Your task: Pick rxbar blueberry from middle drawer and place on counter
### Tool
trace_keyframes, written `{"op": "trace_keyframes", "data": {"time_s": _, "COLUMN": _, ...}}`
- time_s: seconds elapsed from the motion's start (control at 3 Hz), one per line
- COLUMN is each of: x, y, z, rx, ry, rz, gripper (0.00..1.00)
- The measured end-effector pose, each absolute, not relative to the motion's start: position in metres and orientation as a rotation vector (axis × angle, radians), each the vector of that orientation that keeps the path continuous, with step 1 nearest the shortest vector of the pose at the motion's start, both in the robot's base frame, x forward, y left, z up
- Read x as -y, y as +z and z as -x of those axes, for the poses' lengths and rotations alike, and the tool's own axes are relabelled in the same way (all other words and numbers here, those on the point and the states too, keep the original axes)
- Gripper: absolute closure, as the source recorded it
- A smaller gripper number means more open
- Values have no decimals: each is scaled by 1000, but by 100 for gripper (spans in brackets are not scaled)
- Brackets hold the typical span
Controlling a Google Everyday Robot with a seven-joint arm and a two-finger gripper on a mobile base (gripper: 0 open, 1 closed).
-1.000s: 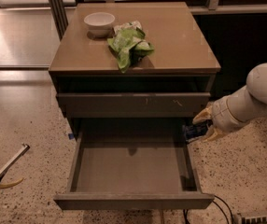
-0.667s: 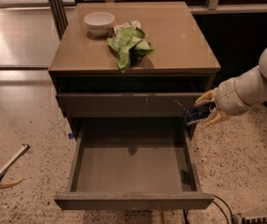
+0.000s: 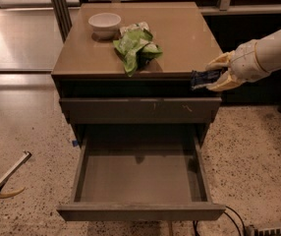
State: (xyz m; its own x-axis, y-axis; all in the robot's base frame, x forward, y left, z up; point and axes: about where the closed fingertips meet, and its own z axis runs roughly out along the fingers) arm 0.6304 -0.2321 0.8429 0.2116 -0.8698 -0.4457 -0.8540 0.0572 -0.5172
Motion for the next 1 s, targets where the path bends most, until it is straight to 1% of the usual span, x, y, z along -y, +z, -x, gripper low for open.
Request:
{"op": "trace_keyframes", "data": {"time_s": 0.33, "x": 227, "y": 875, "z": -659, "rx": -1577, "ry": -20, "rz": 1679, "gripper": 100}}
{"op": "trace_keyframes", "data": {"time_s": 0.67, "x": 234, "y": 876, "z": -690, "rx": -1604, "ry": 47, "rz": 1557, "gripper": 100}}
{"op": "trace_keyframes", "data": {"time_s": 1.0, "x": 247, "y": 854, "z": -724, "rx": -1660, "ry": 150, "rz": 1395, "gripper": 100}}
